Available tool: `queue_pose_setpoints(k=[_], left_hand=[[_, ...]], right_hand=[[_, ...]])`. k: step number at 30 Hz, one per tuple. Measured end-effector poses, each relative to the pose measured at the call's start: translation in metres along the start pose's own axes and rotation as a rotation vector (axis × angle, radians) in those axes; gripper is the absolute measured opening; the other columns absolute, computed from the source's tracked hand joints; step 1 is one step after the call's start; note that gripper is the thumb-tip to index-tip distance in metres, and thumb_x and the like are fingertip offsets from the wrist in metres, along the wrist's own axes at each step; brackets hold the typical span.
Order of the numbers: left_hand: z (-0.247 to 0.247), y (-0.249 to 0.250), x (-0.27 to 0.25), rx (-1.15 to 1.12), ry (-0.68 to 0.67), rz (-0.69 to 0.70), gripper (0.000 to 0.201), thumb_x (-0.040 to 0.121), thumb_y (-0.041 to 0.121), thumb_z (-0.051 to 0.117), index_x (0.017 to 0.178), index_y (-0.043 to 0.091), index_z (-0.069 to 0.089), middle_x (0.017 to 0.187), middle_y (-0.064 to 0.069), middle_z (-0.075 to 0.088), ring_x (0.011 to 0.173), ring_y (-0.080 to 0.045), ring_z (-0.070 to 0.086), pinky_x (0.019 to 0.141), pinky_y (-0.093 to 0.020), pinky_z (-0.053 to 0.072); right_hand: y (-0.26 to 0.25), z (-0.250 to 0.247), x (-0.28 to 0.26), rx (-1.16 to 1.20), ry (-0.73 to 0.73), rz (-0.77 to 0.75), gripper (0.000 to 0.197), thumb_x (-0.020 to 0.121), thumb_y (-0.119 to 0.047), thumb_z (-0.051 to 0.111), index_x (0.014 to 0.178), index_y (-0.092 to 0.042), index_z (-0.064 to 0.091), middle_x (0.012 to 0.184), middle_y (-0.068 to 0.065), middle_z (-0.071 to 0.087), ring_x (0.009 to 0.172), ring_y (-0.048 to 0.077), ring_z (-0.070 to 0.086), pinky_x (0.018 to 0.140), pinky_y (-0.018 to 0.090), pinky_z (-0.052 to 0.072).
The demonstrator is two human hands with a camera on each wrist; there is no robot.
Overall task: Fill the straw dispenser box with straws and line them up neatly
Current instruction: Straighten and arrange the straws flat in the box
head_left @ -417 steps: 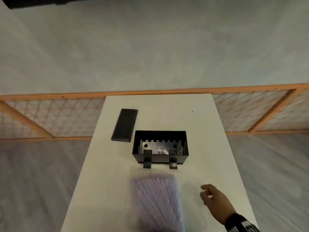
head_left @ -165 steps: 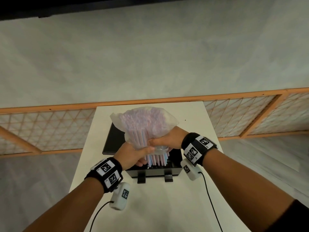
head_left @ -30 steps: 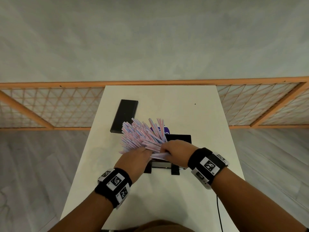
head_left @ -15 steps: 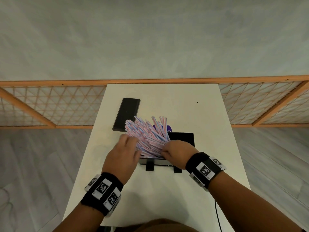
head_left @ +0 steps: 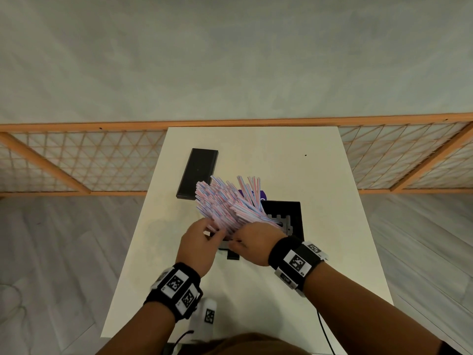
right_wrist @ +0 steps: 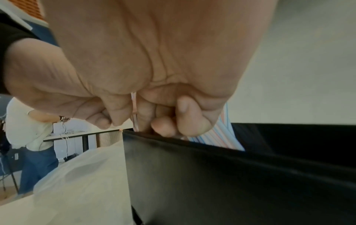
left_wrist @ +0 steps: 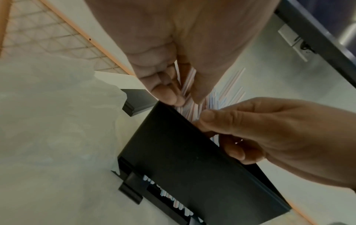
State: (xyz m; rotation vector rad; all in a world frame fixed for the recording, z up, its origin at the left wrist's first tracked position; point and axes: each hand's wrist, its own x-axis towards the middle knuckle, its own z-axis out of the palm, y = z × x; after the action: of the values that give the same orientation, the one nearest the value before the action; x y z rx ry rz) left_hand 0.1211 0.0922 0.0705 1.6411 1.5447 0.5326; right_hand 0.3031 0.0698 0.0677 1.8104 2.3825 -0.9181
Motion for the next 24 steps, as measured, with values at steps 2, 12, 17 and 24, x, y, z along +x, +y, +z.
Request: queue_pose_setpoints(k=[2,12,17,24], left_hand=[[0.003,0.004,0.001,0.044,-0.058,0.007,0.009,0.09,0.026,0.075,0.089,0.029,0.067,0.089,0.012,0.07,0.079,-0.008,0.065,0.07,-0.023,0.047],[0.005,0.016,0.016,0.109,-0.076,0.056,0.006,0.092,0.03,0.072,0.09,0.025,0.071,0.081,0.006,0.07,0.077,-0.012,0.064,0.066,-0.023,0.048],[-0.006,0.013,0.015,0.086,-0.023,0.056,0.02,0.095,0.033,0.068,0.079,0.021,0.064,0.075,0.002,0.066,0.071,-0.017,0.061,0.064,-0.034,0.047],[-0.039,0.031,0.0,-0.266,0.1,0.021,0.016,0.099,0.028,0.067,0.09,0.016,0.072,0.074,-0.005,0.073,0.072,-0.022,0.071,0.079,-0.045,0.062]], right_hand=[[0.0,0.0,0.0,0.035,-0.003,-0.008,0.043,0.104,-0.043,0.037,0.088,-0.015,0.065,0.079,0.004,0.064,0.07,0.023,0.058,0.06,0.034,0.043],[0.011,0.0,-0.007,0.25,0.06,0.014,0.035,0.097,-0.021,0.052,0.13,-0.024,0.063,0.12,0.0,0.069,0.102,0.021,0.064,0.078,0.028,0.046],[0.01,-0.011,-0.015,0.373,0.168,0.007,0.028,0.093,-0.026,0.067,0.12,-0.023,0.064,0.107,-0.004,0.061,0.084,0.01,0.053,0.074,0.024,0.043],[0.002,-0.014,-0.018,0.465,0.362,-0.007,0.046,0.091,-0.041,0.072,0.13,-0.026,0.053,0.12,-0.008,0.049,0.092,0.004,0.048,0.084,0.018,0.038]])
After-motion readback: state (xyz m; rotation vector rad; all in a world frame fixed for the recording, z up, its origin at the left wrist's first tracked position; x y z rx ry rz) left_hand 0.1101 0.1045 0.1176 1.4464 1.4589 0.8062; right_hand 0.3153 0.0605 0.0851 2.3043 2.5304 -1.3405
